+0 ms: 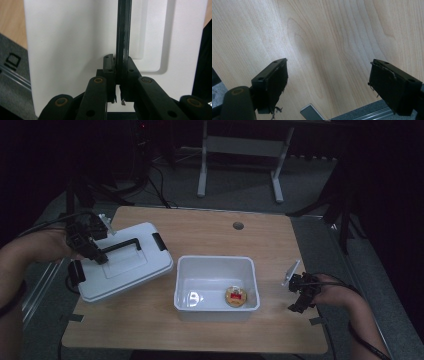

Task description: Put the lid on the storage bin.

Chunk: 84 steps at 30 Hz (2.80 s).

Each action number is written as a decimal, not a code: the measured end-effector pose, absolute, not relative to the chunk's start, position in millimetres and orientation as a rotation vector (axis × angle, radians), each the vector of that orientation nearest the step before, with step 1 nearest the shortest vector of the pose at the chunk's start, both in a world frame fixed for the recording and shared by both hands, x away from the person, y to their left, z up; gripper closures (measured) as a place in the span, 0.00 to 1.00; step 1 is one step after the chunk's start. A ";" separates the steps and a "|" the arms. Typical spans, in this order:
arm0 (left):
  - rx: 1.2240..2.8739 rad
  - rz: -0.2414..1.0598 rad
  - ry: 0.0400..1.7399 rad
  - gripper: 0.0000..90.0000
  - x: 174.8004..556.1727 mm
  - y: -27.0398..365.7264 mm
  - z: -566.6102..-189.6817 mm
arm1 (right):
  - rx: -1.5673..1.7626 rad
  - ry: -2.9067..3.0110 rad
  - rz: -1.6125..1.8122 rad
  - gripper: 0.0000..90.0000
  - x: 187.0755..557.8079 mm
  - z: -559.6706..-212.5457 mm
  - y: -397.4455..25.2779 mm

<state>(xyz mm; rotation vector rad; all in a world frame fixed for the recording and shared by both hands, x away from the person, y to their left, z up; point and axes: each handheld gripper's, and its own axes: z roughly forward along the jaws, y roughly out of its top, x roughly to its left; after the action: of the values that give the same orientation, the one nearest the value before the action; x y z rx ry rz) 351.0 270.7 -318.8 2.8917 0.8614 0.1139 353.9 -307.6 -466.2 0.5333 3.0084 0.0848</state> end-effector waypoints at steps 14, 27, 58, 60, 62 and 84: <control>2.935 0.111 0.633 0.92 360.1 203.1 -315.5 | 0.532 3.012 0.078 0.17 353.2 -470.4 -306.8; 2.953 0.071 0.415 0.92 367.3 143.0 -317.8 | 0.514 3.015 0.082 0.17 351.1 -470.2 -304.2; 2.909 0.035 0.119 0.92 378.4 34.0 -329.1 | 0.493 3.016 0.115 0.17 349.3 -470.2 -309.1; 2.924 0.027 0.100 0.92 378.2 30.7 -332.7 | 0.494 3.016 0.116 0.17 349.2 -469.8 -309.0; 2.932 0.021 0.097 0.92 378.3 28.8 -336.8 | 0.494 3.015 0.116 0.17 349.0 -469.8 -308.8; 2.946 -0.057 0.116 0.92 377.2 24.9 -364.9 | 0.492 3.025 0.101 0.17 350.0 -474.3 -304.8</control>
<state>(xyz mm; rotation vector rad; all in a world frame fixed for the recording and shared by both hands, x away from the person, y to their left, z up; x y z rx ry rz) 377.2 24.9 -364.9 2.9457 0.1156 -0.0570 350.0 -304.8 -474.3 0.4919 3.0252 0.1013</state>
